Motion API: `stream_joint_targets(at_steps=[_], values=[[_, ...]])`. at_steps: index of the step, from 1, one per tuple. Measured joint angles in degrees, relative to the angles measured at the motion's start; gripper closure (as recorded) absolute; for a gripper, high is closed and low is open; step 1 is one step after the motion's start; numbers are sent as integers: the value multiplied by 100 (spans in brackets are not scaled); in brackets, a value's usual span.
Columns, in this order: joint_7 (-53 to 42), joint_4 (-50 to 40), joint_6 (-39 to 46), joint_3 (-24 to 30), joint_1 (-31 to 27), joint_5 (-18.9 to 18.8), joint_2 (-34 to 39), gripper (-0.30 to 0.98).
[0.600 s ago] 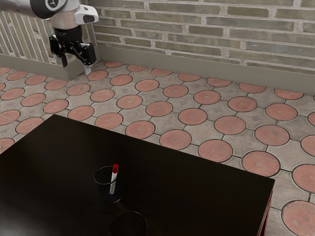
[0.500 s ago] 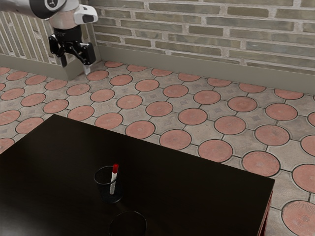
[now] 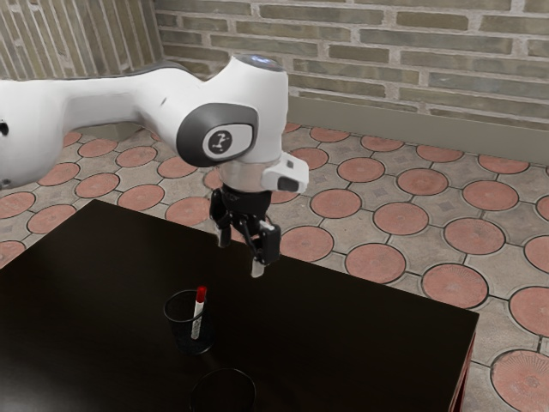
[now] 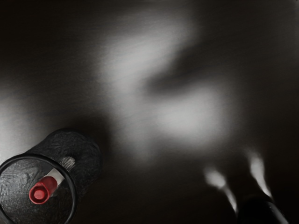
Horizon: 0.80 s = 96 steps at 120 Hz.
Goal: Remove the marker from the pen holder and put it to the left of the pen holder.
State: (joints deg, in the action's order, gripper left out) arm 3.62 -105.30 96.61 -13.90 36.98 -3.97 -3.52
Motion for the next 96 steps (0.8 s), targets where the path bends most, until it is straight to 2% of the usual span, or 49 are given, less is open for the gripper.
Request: stream_joint_targets(at_steps=[7,20,34,52,61,82,96], values=[[54,-55,156,-1,-109,32,-114,0],[115,-65,447,-10,-870,111,-502,0],[102,-73,649,-24,-1148,153,-628,0],[-35,-682,757,-33,-1111,150,-326,0],[-224,-476,430,-34,-1044,147,-243,0],[-1116,-397,22,-36,-1045,140,-368,0],[-1740,-696,266,-34,-964,141,-380,0]])
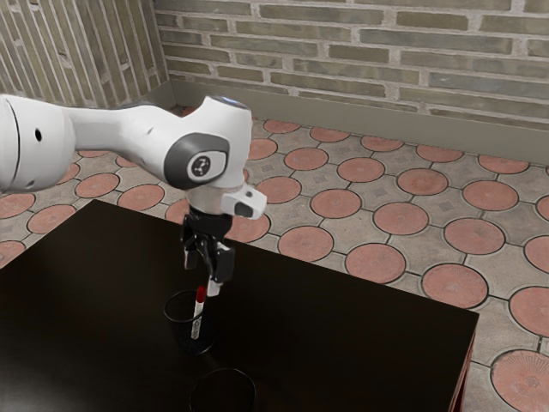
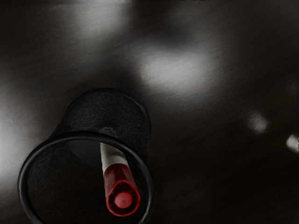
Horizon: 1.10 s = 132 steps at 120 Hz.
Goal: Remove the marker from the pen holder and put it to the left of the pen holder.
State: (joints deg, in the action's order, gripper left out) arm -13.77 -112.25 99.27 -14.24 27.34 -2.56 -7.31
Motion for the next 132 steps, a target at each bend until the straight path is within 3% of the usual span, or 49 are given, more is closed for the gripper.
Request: stream_joint_targets(at_steps=[36,68,85,104,132], values=[[-1749,-642,1280,-125,11,-114,78,1],[-2950,-1747,2361,-382,-90,-448,1078,1],[-3393,-2111,2734,-381,408,-692,1200,2],[-3782,-2287,2955,-459,449,-1016,1163,3],[-4198,-2144,2425,-488,389,-1503,1005,2]])
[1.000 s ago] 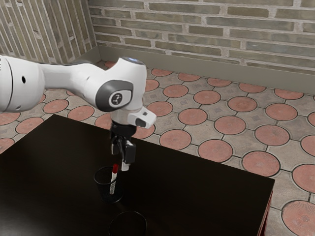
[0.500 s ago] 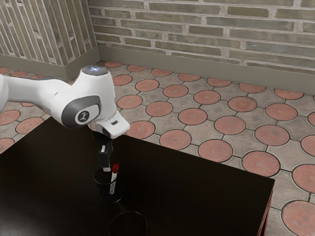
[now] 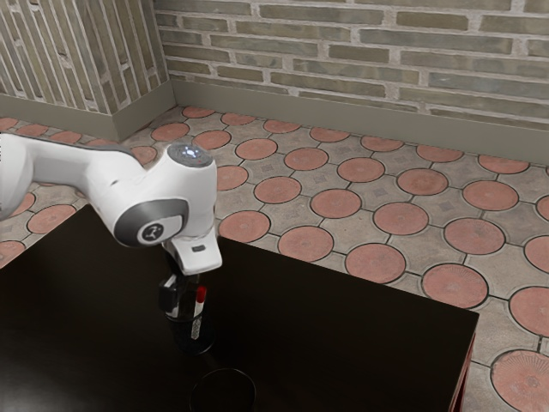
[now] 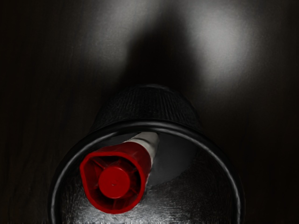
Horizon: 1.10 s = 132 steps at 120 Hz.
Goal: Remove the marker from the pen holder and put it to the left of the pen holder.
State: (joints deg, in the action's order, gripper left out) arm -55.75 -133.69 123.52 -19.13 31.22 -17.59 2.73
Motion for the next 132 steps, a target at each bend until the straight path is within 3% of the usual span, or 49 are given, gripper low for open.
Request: stream_joint_targets(at_steps=[53,97,132], values=[[-429,487,-267,-69,561,-110,-488,10],[-603,428,-191,-310,-14,15,-444,26],[-670,427,-162,-304,290,76,-404,29]])
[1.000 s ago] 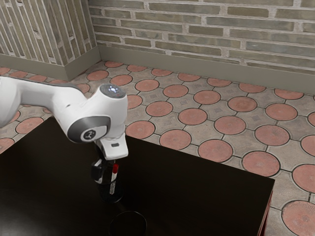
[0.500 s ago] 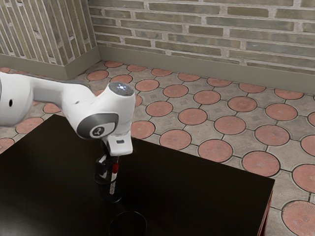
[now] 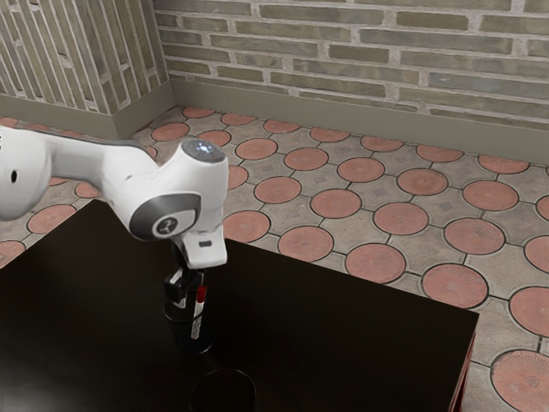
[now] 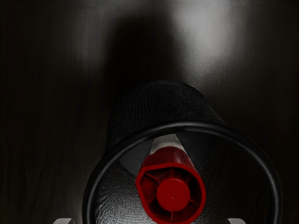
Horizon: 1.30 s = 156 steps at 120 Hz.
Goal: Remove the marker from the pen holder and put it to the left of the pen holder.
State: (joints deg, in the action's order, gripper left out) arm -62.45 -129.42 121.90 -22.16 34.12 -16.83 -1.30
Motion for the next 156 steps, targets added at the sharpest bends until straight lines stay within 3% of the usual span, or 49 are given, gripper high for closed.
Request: stream_joint_targets(at_steps=[36,90,156], values=[[-10,2,26,2,349,28,-3,30],[14,2,57,1,84,31,-4,50],[59,2,45,10,358,31,-5,52]])
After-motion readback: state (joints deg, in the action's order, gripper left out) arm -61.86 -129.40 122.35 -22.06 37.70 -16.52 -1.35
